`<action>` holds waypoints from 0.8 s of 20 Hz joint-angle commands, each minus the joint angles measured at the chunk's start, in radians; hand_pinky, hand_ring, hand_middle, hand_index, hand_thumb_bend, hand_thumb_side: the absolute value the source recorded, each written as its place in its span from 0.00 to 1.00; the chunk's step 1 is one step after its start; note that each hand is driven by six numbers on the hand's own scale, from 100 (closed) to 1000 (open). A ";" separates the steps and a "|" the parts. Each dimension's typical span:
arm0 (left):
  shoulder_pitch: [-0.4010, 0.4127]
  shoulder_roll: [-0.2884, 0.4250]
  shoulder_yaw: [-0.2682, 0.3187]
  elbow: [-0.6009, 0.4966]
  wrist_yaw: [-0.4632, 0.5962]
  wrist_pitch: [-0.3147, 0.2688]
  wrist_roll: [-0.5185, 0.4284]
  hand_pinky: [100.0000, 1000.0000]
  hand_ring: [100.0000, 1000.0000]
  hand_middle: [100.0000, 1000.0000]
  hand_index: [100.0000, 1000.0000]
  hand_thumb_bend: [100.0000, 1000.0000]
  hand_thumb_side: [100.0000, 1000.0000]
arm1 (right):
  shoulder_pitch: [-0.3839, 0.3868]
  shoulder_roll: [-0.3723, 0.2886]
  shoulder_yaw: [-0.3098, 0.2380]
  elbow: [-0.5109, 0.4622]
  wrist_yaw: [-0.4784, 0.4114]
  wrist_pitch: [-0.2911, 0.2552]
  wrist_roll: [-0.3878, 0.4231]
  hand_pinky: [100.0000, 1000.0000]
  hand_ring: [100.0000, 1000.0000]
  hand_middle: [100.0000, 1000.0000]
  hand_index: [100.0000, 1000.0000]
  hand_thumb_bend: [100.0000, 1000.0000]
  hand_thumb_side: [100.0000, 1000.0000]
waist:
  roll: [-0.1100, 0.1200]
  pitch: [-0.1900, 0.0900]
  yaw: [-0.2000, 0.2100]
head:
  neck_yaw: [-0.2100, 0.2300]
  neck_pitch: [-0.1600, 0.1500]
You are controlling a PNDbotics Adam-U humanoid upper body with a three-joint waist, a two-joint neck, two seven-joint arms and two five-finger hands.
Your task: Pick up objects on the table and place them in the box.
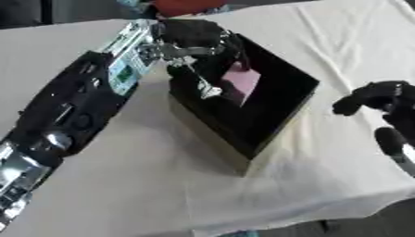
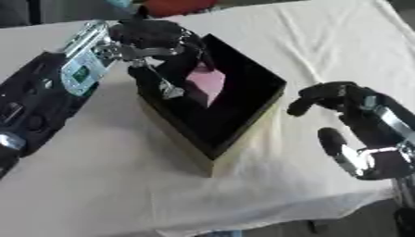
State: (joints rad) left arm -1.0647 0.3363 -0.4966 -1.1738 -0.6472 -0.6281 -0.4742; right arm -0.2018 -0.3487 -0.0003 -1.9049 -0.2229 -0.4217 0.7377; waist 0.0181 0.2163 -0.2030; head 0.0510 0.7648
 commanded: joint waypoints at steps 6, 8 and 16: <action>-0.018 0.032 0.016 -0.041 0.022 -0.016 -0.020 0.67 0.68 0.71 0.85 0.04 0.51 | -0.006 -0.012 -0.007 -0.007 -0.006 -0.130 0.129 0.73 0.67 0.58 0.83 0.00 0.35 | -0.004 -0.019 0.000 | -0.002 0.000; -0.018 0.031 0.012 -0.041 0.019 -0.021 -0.026 0.68 0.71 0.73 0.86 0.04 0.54 | -0.006 -0.012 -0.007 -0.007 -0.007 -0.130 0.129 0.73 0.67 0.58 0.83 0.00 0.35 | -0.004 -0.019 -0.002 | -0.002 -0.001; -0.013 0.034 0.019 -0.044 0.011 -0.033 -0.030 0.72 0.76 0.77 0.86 0.02 0.51 | -0.004 -0.011 -0.008 -0.006 -0.006 -0.131 0.128 0.73 0.67 0.58 0.83 0.00 0.35 | -0.007 -0.019 0.000 | -0.002 -0.001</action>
State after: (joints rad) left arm -1.0620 0.3462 -0.4937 -1.1994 -0.6349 -0.6293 -0.4772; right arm -0.2013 -0.3487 -0.0003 -1.9047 -0.2230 -0.4218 0.7377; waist 0.0166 0.2160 -0.2014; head 0.0498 0.7648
